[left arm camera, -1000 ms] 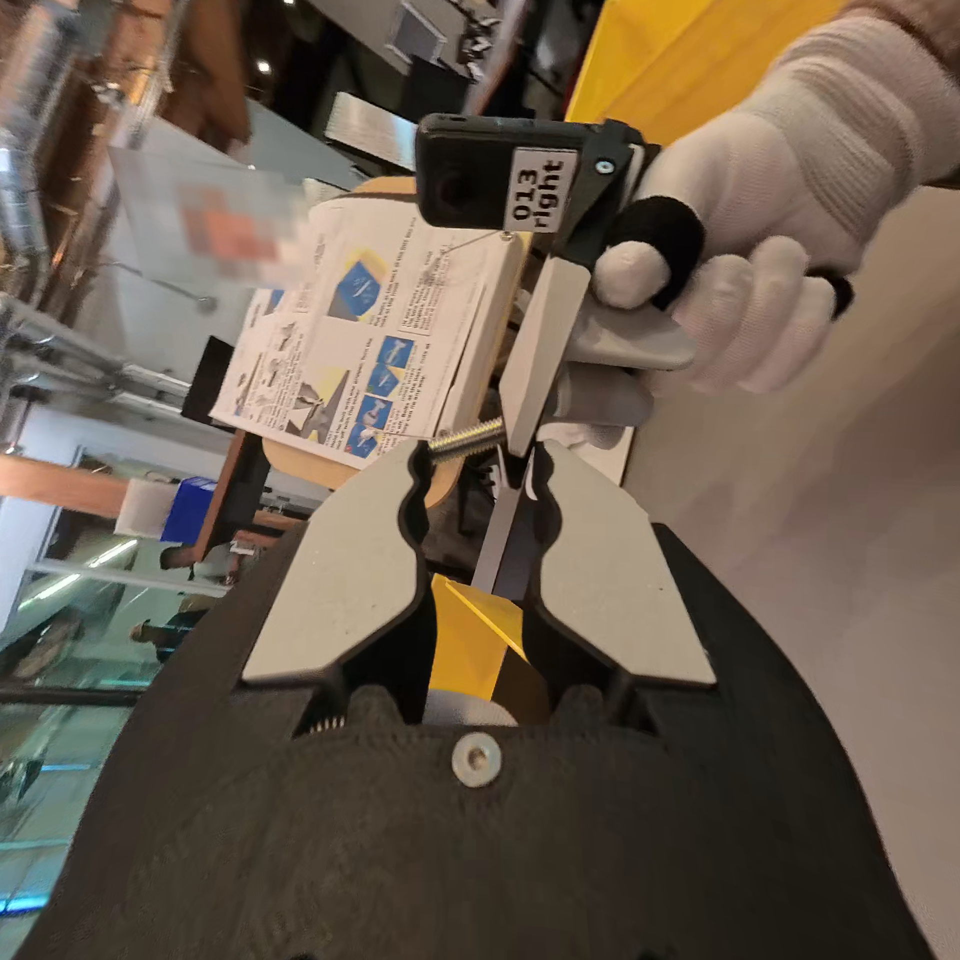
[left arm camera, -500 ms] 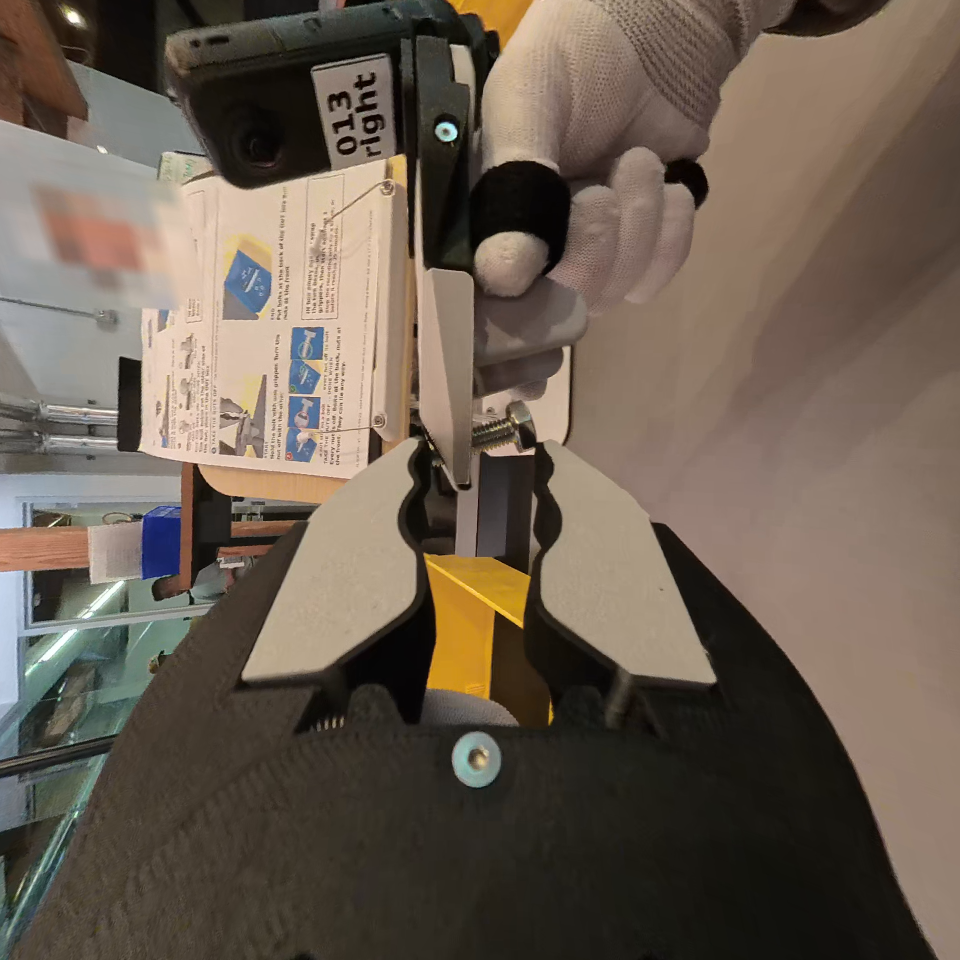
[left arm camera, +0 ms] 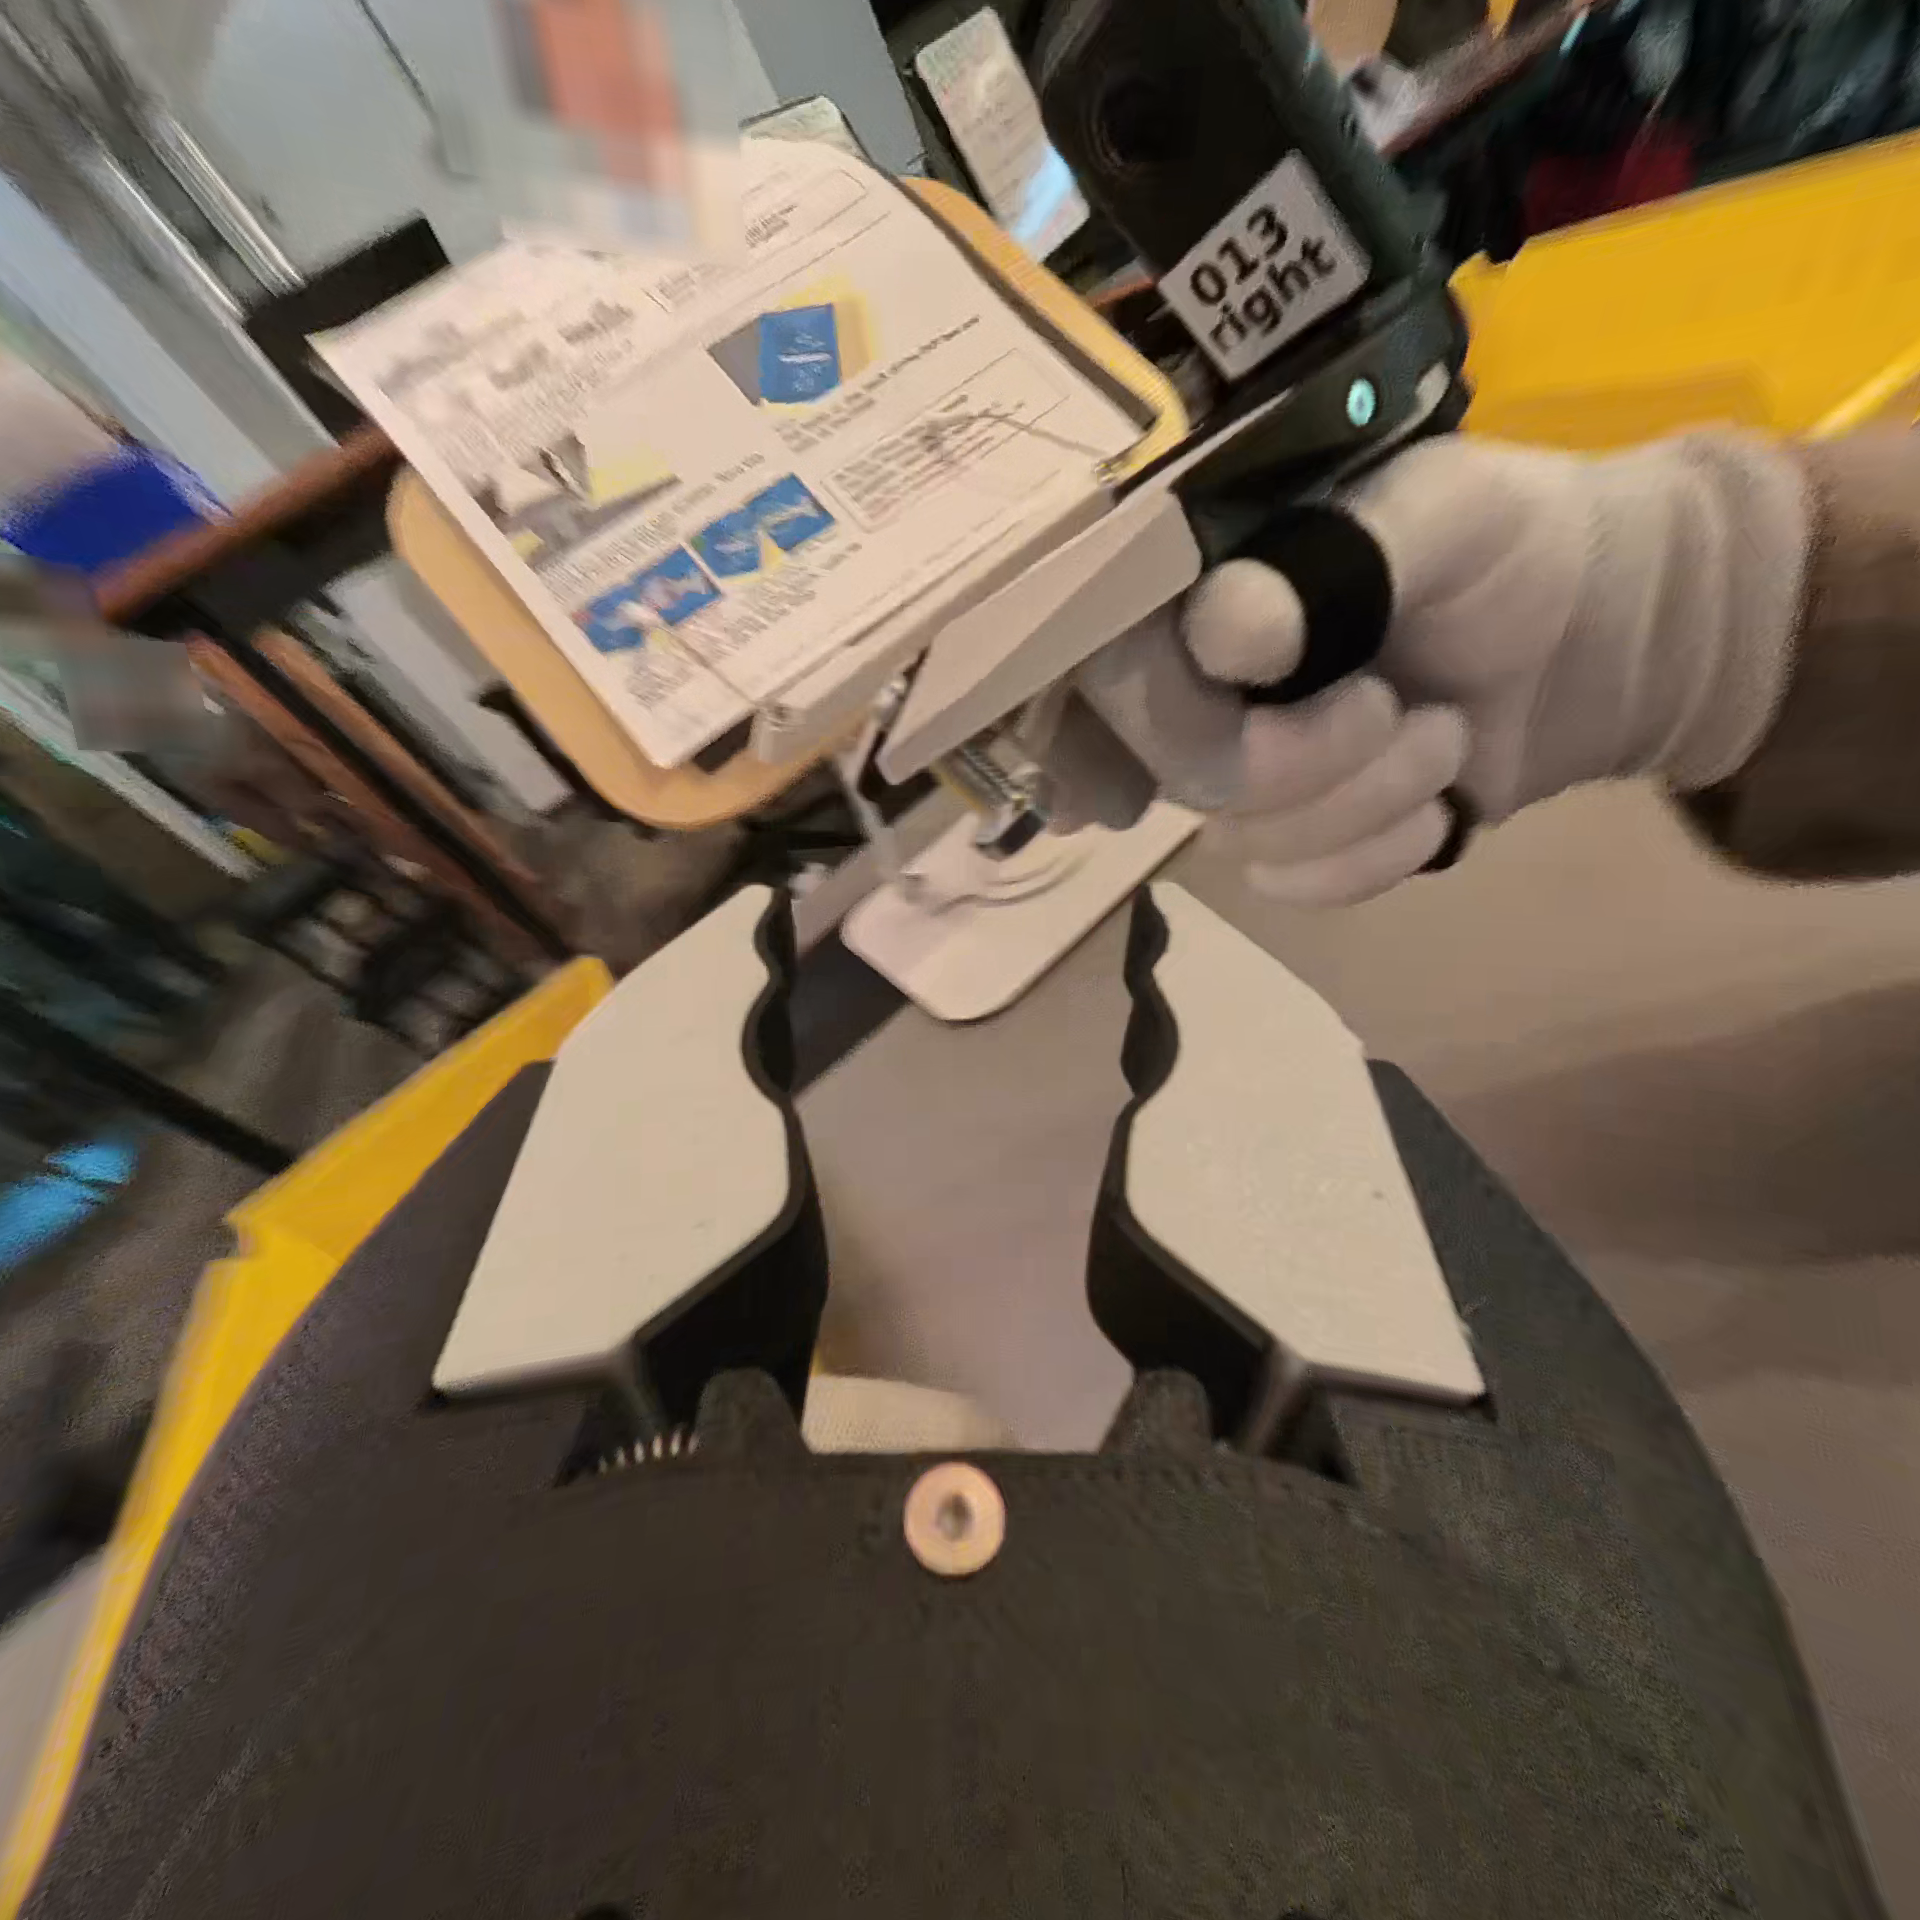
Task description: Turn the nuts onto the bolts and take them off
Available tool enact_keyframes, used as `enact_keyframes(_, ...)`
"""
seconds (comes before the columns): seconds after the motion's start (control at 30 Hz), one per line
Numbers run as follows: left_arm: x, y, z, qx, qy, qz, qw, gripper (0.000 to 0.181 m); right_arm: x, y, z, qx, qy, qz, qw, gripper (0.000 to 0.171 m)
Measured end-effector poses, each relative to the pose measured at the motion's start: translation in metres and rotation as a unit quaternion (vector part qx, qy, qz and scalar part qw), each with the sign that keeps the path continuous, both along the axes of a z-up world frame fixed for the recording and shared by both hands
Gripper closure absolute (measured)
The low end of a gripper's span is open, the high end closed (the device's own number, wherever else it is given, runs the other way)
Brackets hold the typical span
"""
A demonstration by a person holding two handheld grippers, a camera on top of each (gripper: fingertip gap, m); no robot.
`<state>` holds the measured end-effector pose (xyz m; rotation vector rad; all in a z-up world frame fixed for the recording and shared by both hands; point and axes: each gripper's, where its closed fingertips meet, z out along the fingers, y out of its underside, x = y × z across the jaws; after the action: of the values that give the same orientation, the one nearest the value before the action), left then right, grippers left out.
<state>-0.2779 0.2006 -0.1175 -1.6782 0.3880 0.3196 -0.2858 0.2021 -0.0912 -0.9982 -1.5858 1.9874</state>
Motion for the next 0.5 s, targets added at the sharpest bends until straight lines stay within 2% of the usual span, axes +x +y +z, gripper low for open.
enact_keyframes(0.03, 0.007, 0.001, -0.005, -0.006, -0.050, -0.020, 0.999, 0.122, 0.000, -0.002, 0.000, 0.000, 0.001, 0.001, 1.000, 0.164)
enact_keyframes(0.2, 0.025, 0.006, -0.008, 0.000, -0.177, -0.066, 0.982, 0.120, 0.009, -0.025, 0.006, 0.019, 0.031, 0.040, 0.999, 0.164)
enact_keyframes(0.3, 0.032, 0.006, -0.002, 0.015, -0.241, -0.098, 0.965, 0.136, 0.008, -0.030, 0.006, 0.032, 0.034, 0.038, 0.998, 0.164)
enact_keyframes(0.5, 0.042, 0.000, 0.001, 0.025, -0.265, -0.154, 0.951, 0.152, 0.013, -0.037, 0.007, 0.038, 0.038, 0.058, 0.997, 0.163)
